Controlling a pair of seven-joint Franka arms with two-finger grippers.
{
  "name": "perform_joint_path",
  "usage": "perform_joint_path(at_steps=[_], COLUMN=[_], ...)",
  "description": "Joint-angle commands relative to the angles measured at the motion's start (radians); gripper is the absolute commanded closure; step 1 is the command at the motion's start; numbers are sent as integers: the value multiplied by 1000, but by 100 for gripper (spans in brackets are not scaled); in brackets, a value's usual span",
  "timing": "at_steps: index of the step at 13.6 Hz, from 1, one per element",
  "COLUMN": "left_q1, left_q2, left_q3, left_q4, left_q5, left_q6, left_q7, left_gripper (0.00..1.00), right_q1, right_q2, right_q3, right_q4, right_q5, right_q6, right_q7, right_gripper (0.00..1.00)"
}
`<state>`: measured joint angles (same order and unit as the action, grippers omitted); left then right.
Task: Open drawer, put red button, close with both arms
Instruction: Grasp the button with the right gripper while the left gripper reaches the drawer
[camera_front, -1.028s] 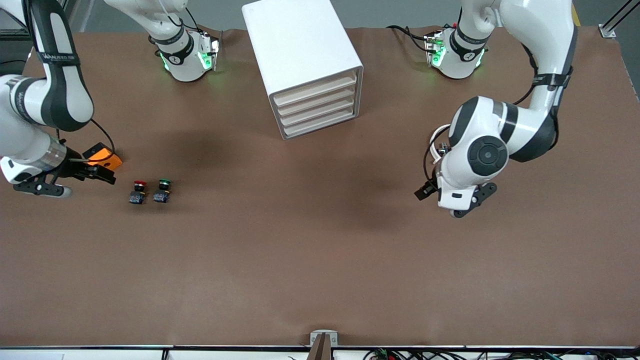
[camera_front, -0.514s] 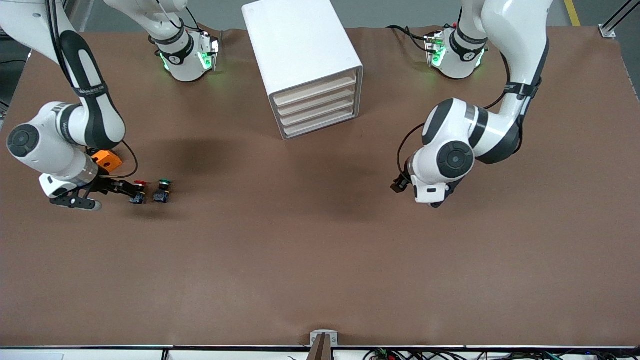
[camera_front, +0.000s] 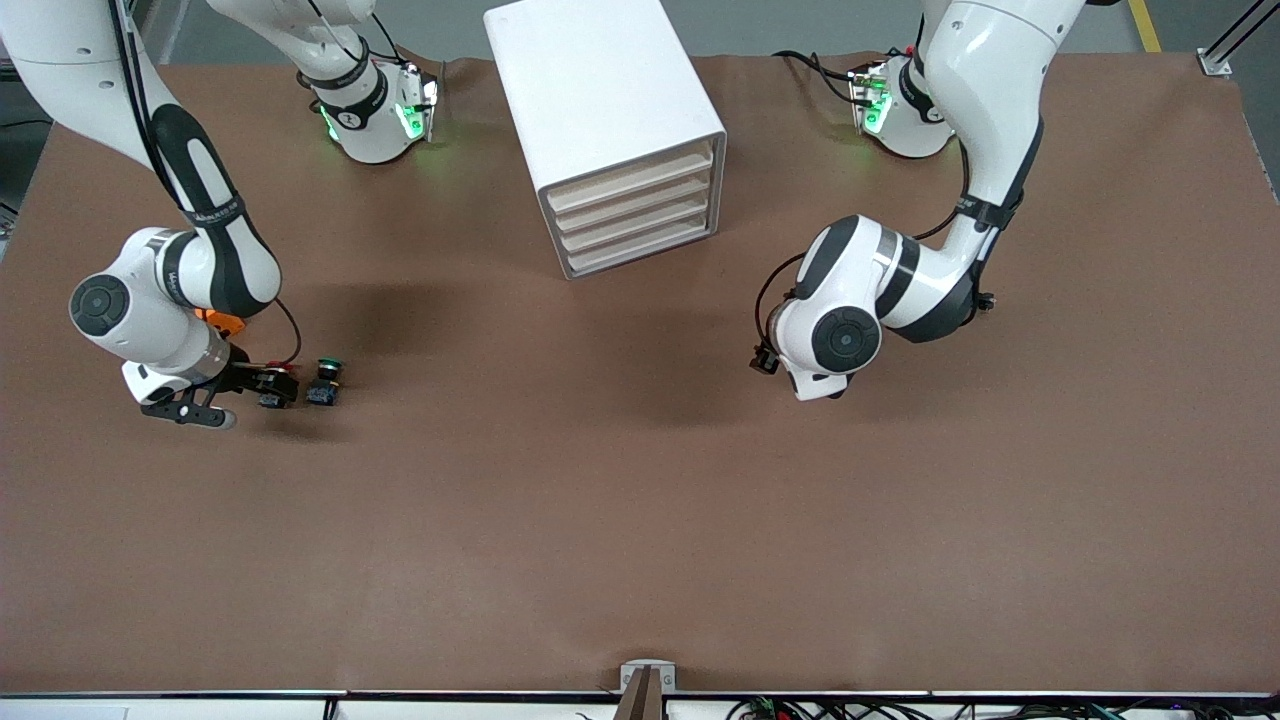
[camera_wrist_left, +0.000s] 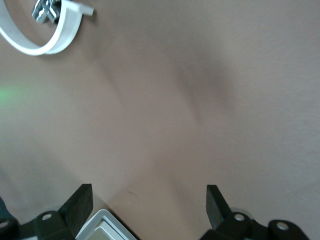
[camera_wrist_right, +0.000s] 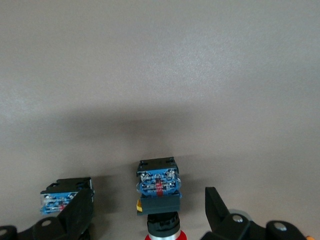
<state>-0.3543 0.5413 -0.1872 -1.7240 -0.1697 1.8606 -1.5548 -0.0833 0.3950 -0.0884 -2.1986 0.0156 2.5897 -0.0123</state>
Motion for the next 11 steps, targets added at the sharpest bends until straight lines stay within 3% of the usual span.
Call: perform_joint_path(at_steps=[1,9,10,11], left_q1=[14,18,18,18], left_q2=[54,117,123,135], left_q3=[-26,-52,-52,-52], left_q4=[69,136,151,170], left_q5=[-36,-142,-155,-171], left_q6=[-87,-254,-276,-311], left_q7=[-77,-171,-189,-201], left_gripper=[0,0,0,0], right_q1=[2,4,5,5], right_q2=[7,22,22,22], right_q3=[-1,-2,-2,-2], right_q4=[-15,-12,-12,-12], right_q5=[-5,-5,-5,-5], right_q6=[15,15,13,10], right_q7=[18,67,66,60], right_gripper=[0,0,4,18])
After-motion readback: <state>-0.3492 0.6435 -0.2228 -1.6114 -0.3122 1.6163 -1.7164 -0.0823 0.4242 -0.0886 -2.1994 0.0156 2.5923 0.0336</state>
